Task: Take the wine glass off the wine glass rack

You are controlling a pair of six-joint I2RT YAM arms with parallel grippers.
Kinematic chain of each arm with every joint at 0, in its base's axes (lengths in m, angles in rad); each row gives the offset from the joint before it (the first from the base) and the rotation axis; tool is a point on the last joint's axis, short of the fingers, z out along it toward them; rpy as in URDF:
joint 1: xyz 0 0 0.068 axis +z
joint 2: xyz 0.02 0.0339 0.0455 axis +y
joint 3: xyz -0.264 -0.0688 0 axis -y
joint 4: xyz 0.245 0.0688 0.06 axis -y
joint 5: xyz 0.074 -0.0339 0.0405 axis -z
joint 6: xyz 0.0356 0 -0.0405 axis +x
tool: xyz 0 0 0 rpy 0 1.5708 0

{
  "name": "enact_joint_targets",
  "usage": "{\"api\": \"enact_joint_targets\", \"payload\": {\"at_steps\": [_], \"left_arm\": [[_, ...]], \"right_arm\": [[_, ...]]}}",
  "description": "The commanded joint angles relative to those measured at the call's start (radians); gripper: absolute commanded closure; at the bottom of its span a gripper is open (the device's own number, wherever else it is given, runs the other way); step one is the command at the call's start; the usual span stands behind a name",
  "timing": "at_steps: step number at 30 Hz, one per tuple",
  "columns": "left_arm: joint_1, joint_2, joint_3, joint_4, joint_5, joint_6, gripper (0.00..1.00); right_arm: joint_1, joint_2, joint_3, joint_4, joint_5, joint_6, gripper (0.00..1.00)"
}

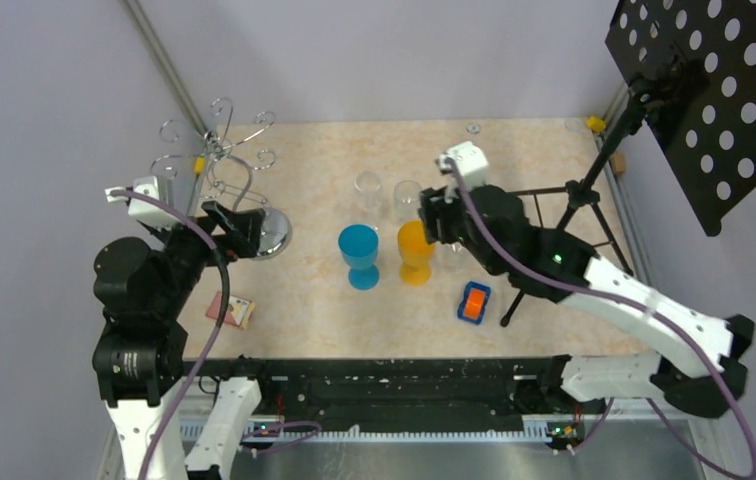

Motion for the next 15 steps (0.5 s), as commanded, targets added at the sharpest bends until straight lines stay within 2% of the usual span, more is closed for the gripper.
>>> {"api": "enact_joint_targets", "payload": {"at_steps": [1,9,15], "left_arm": [[-0.002,-0.047,-0.072,0.057,0.066,-0.017,0.03],[-0.002,-0.204,-0.193,0.029,-0.074,-0.058,0.01],[-0.002,-0.263,-0.209,-0.007,-0.132,-0.066,0.01]], "right_arm": [[0.011,-0.206,-0.163,0.165,0.294,-0.031,0.42],[0.012,-0.549,-0.351,0.318,0.351,-0.129,0.42],[0.011,-0.702,-0.372,0.246,0.273,-0.149,0.42]]}}
